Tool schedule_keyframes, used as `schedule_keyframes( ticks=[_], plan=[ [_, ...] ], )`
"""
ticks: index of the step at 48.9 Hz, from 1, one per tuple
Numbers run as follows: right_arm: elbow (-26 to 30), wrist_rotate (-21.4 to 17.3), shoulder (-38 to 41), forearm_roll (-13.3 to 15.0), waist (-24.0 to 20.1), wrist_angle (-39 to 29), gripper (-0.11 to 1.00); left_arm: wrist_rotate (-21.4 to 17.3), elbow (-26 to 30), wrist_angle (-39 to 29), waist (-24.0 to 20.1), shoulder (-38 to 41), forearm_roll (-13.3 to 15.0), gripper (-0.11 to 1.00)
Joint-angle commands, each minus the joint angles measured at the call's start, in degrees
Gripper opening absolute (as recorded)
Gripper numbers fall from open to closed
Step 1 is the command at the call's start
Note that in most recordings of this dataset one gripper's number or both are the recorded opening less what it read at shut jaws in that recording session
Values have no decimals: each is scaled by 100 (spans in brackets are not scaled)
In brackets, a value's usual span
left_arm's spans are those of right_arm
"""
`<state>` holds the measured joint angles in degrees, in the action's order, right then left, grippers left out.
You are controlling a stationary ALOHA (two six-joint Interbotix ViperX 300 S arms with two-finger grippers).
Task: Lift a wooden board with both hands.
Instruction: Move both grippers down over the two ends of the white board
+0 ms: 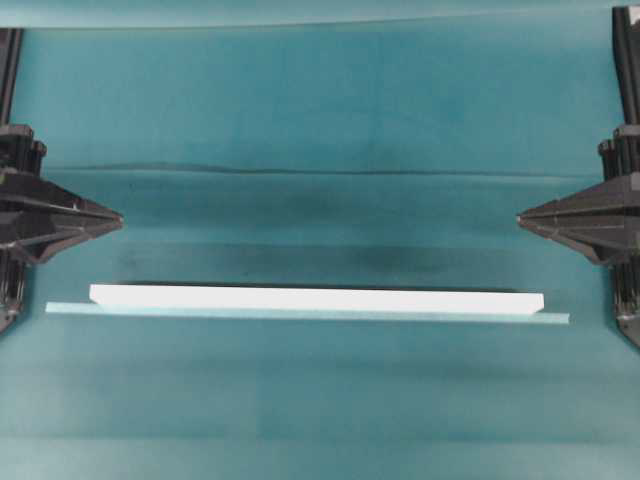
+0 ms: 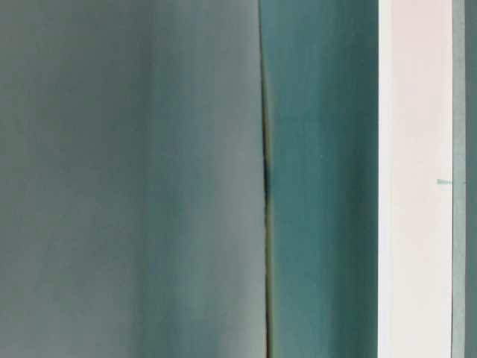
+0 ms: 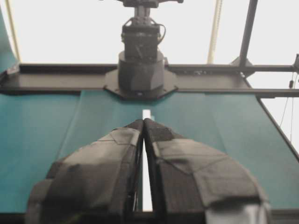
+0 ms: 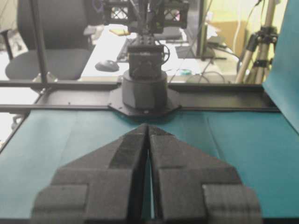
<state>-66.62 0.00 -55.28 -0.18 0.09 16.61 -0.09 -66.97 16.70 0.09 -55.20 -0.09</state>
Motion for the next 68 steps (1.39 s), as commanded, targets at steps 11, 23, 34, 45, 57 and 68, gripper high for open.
schedule_keyframes(
  ticks=[11,23,34,45,57,68],
  plan=[
    [976,-369,606,-817,123,-2030,0,677,1002,-1424,-9,958,-97,-2],
    [1784,-896,1248,-791,149,-4166,0,712,2021,-3384,26,1556,-97,-2],
    [2206,-1002,1960,-791,141,-5273,0,703,2856,-5150,62,2355,-97,-2],
    [2769,-888,2971,-633,97,-6442,0,668,3577,-6425,123,3129,-97,-2],
    [3437,-492,3674,-475,9,-7216,0,483,3867,-6776,149,3516,-123,-2],
    [3533,-255,3814,-483,-18,-7058,5,369,3788,-6812,123,3533,-123,-2]
  ],
)
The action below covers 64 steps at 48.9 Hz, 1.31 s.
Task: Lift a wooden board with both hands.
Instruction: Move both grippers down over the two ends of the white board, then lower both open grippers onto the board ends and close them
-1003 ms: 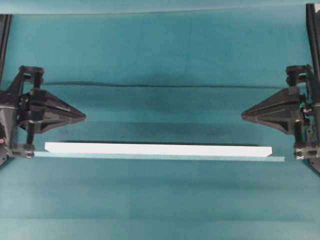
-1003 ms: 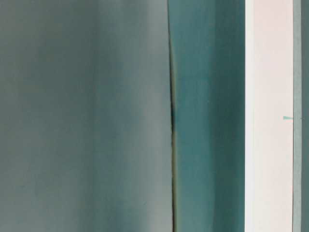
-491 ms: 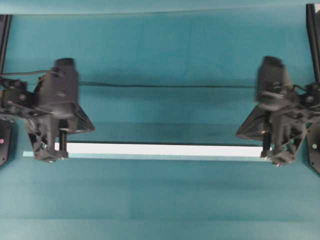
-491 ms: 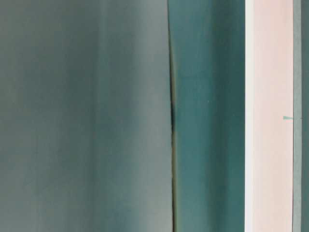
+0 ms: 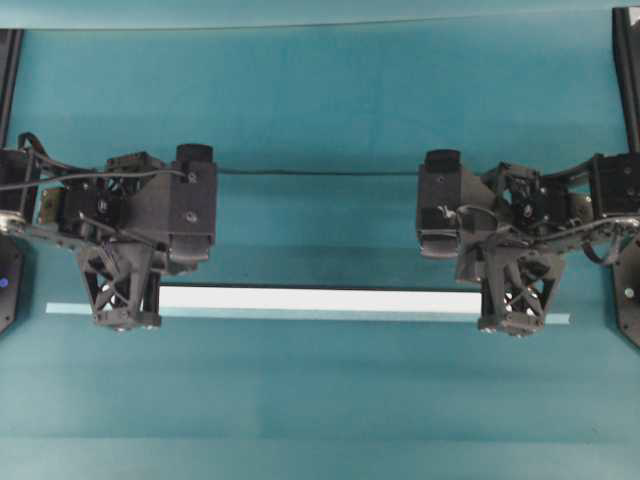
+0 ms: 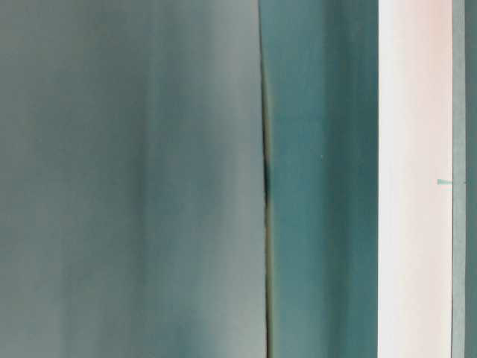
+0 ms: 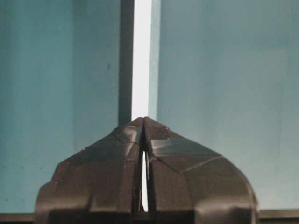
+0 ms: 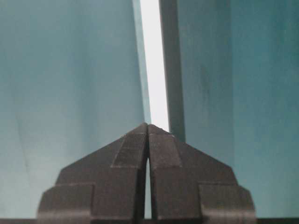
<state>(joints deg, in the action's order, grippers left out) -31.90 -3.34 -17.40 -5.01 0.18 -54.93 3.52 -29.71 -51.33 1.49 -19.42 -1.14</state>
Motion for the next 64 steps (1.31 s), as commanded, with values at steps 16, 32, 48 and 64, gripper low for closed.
schedule_keyframes(
  ticks=[16,32,48,64],
  plan=[
    [-9,9,149,35,-18,220,77,79,-70,0,-105,105,-18,61],
    [-141,-9,510,88,-35,255,95,123,-325,325,-70,536,-18,99],
    [-598,0,712,88,-44,844,95,202,-896,1274,-35,967,-18,100],
    [-1011,9,888,79,-62,1503,95,132,-1072,1837,-35,1433,-18,100]
  ],
)
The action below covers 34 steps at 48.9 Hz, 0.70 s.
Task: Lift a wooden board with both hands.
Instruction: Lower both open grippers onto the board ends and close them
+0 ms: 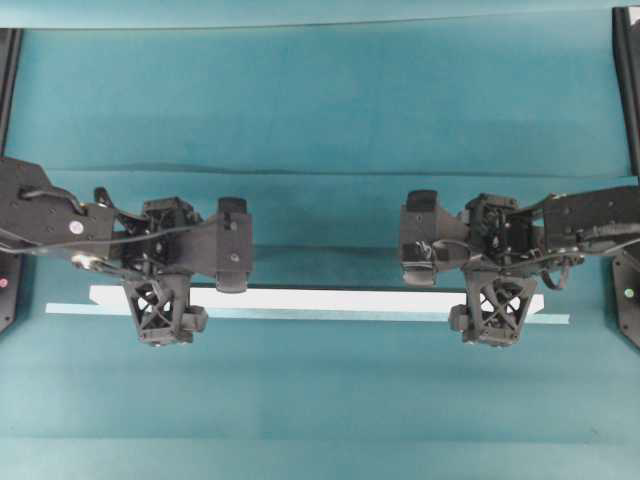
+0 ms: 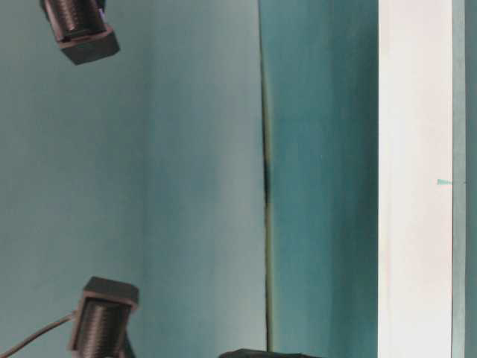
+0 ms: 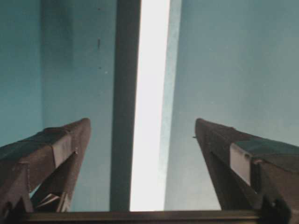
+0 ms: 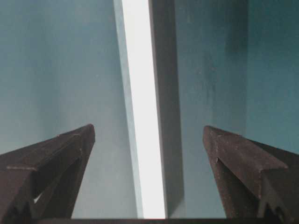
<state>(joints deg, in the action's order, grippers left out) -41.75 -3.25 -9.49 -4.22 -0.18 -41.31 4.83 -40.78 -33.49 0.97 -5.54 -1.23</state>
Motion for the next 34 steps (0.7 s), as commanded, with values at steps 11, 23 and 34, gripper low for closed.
schedule_keyframes(
  ticks=[11,23,34],
  plan=[
    [-79,62,369,-18,-62,290,95,62,-62,299,18,167,-9,99],
    [-123,53,686,-26,-79,624,95,62,-141,483,-18,352,-9,99],
    [-255,35,870,-26,-79,844,95,70,-220,686,-35,475,-9,99]
  ],
)
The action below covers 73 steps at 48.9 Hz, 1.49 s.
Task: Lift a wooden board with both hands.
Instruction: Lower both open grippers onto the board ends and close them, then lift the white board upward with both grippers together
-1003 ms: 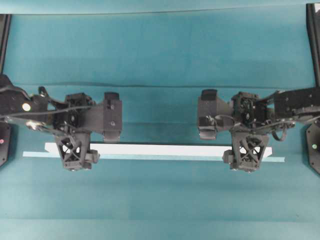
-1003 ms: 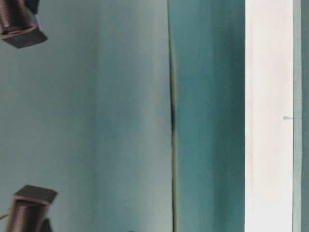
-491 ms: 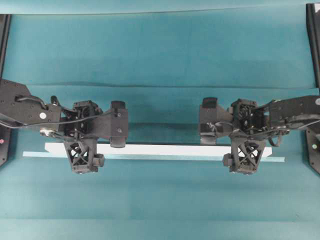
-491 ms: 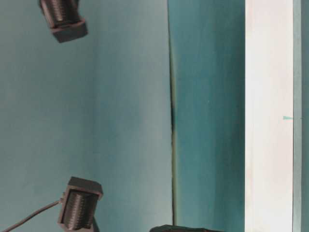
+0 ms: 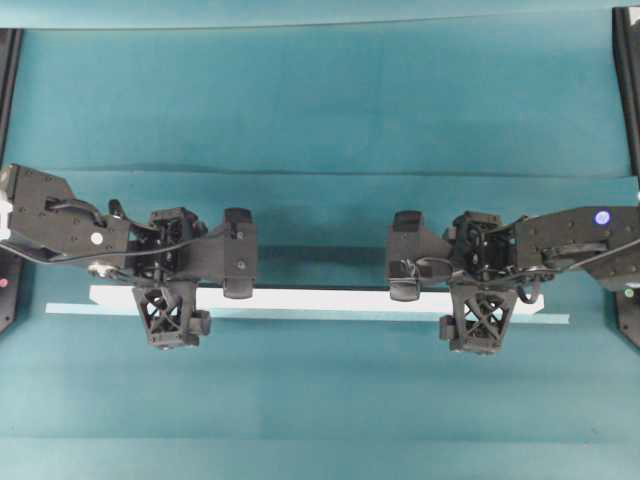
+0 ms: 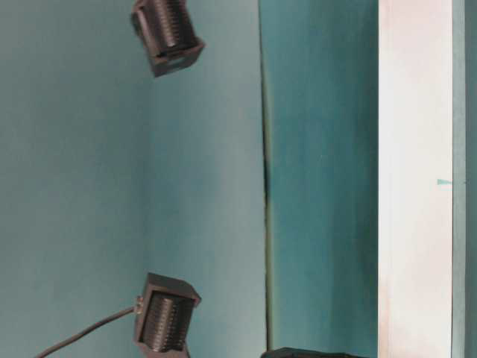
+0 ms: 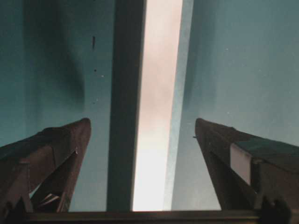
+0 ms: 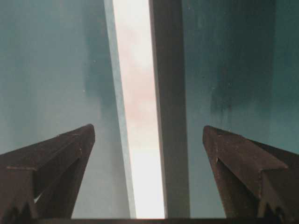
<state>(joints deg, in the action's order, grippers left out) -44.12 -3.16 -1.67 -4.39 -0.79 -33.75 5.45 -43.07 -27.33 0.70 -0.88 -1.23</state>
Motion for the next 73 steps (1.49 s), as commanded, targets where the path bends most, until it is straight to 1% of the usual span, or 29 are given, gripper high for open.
schedule_keyframes(
  ticks=[1,20,23,25,28,30,33,35,38,39,41,65,73],
  plan=[
    [-26,26,97,-9,-18,114,95,18,9,88,-18,18,-9,99],
    [-53,-9,149,-9,-9,246,94,18,0,132,0,44,-9,99],
    [-53,0,193,-9,-9,229,93,18,9,149,9,44,-9,97],
    [-44,-9,229,-9,-9,229,90,9,9,149,18,44,-9,95],
    [-44,-18,272,-9,-18,202,81,-9,0,141,35,35,-9,86],
    [-35,-18,272,-9,-26,193,72,9,-18,141,44,26,-9,77],
    [-9,-18,281,-9,-44,185,54,-35,-26,149,70,26,-9,60],
    [-9,-18,281,-9,-44,193,41,-53,-26,149,79,26,-9,45],
    [-9,-18,281,-18,-44,185,25,-70,-35,141,70,26,-9,28],
    [-9,-18,281,-18,-44,185,22,-70,-35,141,70,26,-9,23],
    [-9,-18,281,-18,-44,185,21,-79,-35,149,70,26,-9,17],
    [0,-9,229,-44,-44,176,21,9,-35,132,88,0,-9,17],
    [97,-18,26,-114,-26,70,21,18,-9,62,70,-299,-9,17]
  ],
)
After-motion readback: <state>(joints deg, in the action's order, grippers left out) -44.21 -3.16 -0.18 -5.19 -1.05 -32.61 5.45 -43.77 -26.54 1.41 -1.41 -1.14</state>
